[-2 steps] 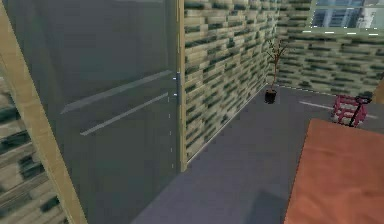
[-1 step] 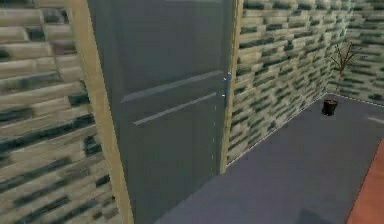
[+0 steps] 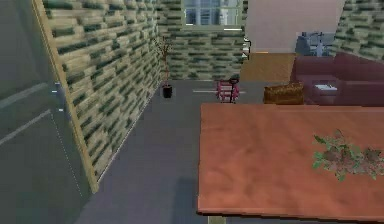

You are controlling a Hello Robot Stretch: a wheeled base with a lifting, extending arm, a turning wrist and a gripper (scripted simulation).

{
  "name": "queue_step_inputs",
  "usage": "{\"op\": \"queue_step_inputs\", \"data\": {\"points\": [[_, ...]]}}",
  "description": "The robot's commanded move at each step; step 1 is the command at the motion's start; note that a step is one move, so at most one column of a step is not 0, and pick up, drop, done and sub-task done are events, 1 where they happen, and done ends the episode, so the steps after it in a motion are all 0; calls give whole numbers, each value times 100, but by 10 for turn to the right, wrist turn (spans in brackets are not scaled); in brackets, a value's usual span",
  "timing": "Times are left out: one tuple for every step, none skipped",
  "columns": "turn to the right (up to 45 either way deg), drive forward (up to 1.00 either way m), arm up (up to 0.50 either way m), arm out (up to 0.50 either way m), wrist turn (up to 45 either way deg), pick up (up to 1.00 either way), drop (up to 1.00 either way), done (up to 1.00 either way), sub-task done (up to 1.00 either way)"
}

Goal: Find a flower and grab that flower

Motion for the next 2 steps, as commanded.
{"op": "queue_step_inputs", "data": {"points": [[270, 0, 0, 0, 0, 0, 0, 0, 0], [0, 35, 0, 0, 0, 0, 0, 0, 0]]}}
